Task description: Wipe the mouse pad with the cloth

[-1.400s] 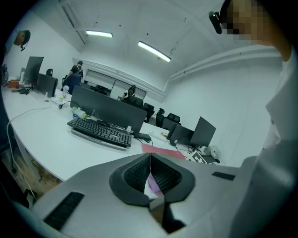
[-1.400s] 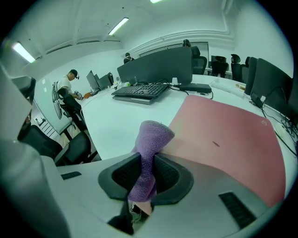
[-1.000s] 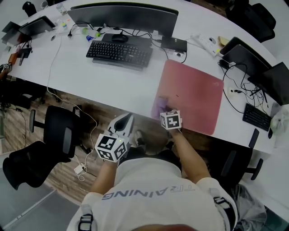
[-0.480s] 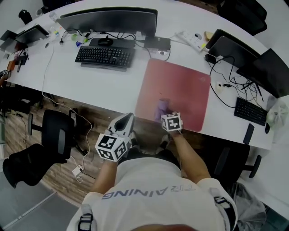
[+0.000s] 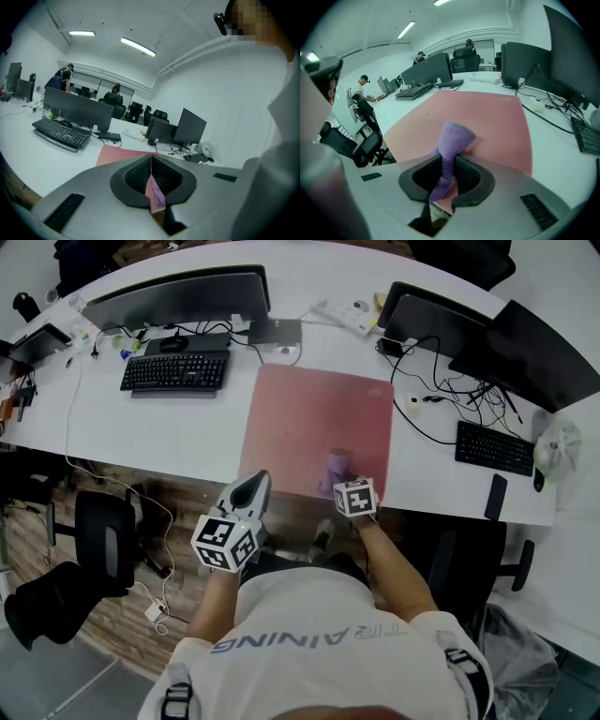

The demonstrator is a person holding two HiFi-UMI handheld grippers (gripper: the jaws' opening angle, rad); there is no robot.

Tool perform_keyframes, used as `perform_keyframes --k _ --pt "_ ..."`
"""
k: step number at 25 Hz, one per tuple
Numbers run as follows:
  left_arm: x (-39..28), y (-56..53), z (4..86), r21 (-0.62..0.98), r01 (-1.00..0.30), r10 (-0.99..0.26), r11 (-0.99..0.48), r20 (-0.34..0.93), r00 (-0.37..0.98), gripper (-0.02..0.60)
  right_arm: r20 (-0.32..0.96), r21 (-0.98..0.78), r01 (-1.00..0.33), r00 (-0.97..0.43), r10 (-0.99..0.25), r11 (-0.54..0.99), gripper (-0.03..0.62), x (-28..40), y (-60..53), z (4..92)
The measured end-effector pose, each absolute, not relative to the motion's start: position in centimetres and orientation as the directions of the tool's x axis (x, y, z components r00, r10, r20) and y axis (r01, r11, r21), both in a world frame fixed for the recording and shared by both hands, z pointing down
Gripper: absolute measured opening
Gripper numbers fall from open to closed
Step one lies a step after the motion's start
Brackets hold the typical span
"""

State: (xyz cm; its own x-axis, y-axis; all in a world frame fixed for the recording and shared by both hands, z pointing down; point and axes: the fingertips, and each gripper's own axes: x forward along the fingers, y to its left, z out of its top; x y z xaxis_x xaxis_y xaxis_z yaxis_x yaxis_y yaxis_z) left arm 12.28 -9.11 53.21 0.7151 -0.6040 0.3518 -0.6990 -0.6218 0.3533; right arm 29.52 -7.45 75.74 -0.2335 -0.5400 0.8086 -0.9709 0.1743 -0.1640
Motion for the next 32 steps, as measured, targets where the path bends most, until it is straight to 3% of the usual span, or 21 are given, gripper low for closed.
perform_keyframes --k 12,23,32 --pt "20.3 -7.4 52.3 0.344 -0.62 -0.534 -0.705 0.318 0.784 0.032 0.816 -0.118 -0.992 -0.123 -0.565 0.046 0.092 39.6 -2.5 75.7" --pt "20.6 -7.7 49.3 0.29 -0.58 -0.519 -0.761 0.265 0.813 0.032 0.823 -0.047 -0.994 0.015 -0.568 -0.094 0.092 44.1 0.8 74.5" --pt "16.0 -10.2 44.4 0.182 -0.584 -0.556 -0.791 0.186 0.81 0.032 0.632 -0.094 -0.99 0.021 -0.775 -0.103 0.092 40.4 -4.1 62.8"
